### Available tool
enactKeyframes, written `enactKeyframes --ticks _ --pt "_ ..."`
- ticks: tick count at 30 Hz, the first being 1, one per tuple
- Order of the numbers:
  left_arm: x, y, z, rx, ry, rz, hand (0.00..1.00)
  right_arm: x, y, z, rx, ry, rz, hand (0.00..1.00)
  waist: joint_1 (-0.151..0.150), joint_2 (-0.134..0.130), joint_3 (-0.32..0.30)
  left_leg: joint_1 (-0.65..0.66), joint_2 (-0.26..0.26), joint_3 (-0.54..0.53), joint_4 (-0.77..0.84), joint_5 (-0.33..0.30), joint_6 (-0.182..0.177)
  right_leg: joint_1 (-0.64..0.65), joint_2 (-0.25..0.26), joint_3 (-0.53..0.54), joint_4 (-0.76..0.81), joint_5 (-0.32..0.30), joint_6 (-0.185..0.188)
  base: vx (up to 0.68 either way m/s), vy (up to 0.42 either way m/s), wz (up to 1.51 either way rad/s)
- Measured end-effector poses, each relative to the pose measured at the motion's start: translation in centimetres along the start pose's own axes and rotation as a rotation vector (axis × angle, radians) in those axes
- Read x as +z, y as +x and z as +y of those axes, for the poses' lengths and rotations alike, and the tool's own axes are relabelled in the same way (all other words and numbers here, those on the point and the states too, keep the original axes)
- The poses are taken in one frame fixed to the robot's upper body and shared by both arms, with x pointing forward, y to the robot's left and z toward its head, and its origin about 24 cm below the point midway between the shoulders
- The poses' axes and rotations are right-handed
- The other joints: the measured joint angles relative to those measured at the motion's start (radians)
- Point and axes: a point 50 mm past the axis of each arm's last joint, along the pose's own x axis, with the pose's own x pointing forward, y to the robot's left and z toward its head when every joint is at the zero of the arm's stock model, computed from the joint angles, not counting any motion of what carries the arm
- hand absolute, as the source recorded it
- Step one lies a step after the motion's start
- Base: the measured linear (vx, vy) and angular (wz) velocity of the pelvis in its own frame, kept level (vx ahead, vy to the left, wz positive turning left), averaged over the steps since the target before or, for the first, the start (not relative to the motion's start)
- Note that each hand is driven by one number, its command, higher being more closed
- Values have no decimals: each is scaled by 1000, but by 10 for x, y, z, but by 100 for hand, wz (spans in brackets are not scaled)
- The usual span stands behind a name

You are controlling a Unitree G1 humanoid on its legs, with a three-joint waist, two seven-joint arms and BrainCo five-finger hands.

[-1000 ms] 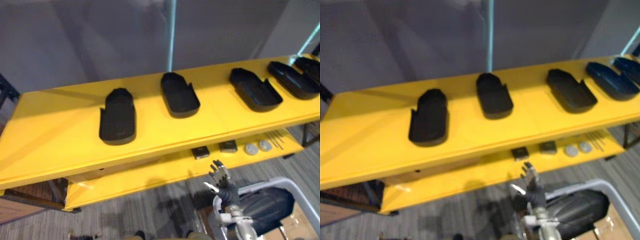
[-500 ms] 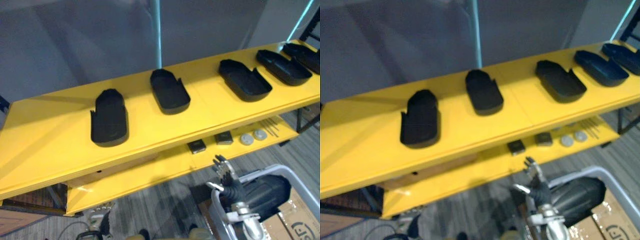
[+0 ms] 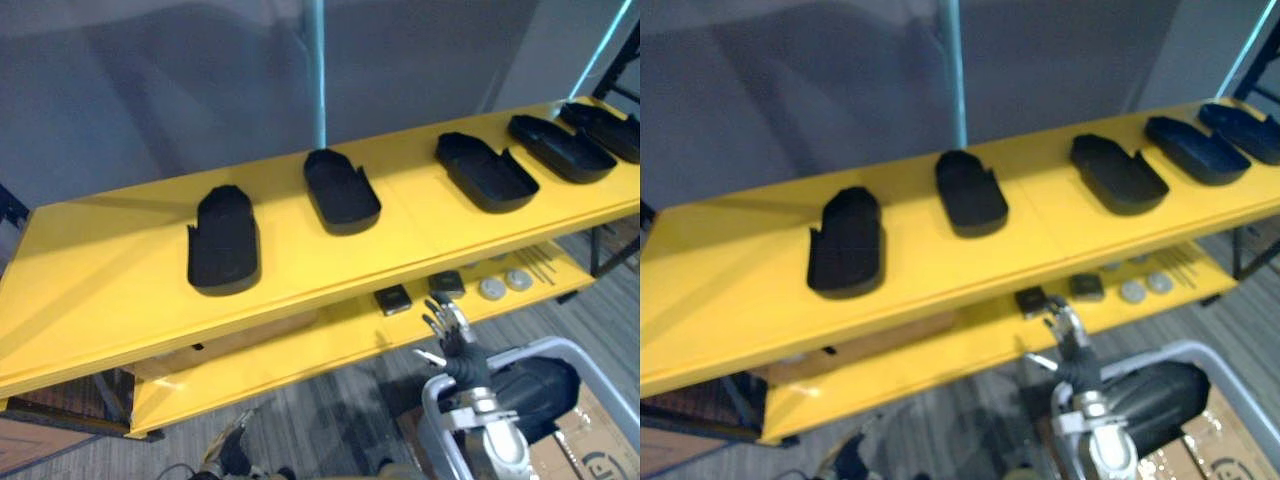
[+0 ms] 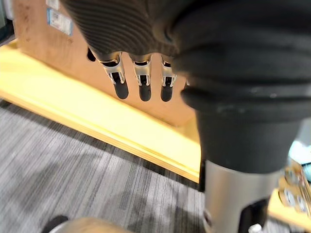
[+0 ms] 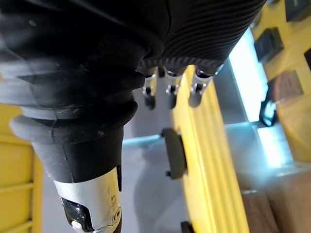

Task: Walk over and take plastic housings, then place them on the shelf

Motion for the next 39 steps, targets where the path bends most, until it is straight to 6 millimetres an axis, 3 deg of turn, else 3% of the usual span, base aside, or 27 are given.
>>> enactKeyframes --ticks 4,12,19,31,33,39 --pt "-7 -9 4 -2 -22 80 0 0 -4 0 -16 2 22 0 3 6 -1 -2 -1 -1 -3 0 0 -1 -1 -1 -3 0 0 0 0 0" --pt "0 -42 30 159 -398 45 0 15 -32 -13 -188 13 -3 0 24 19 -1 -23 -7 -25 1 -1 1 0 -5 -27 -15 0 0 13 -5 10" --pt "13 -46 32 183 -467 14 0 10 -47 -13 -238 45 31 0 26 17 -1 -34 -7 -28 15 -7 7 1 -11 -35 -14 0 0 -6 1 1" --pt "13 -47 42 275 -533 32 0 9 -47 -10 -267 73 28 0 26 10 0 -36 -6 -27 27 -13 8 2 -11 -35 -13 -1 -1 -1 0 0" --pt "6 -42 44 296 -533 63 0 4 -49 -9 -262 73 41 0 27 9 -4 -34 -5 -27 25 -13 8 2 -11 -35 -13 -1 -1 0 0 0" --pt "-40 -13 21 245 -545 362 0 -14 -42 -2 -198 25 99 0 26 2 -37 0 0 -20 4 -8 2 23 -6 -30 -17 -1 -1 -5 -5 -4"
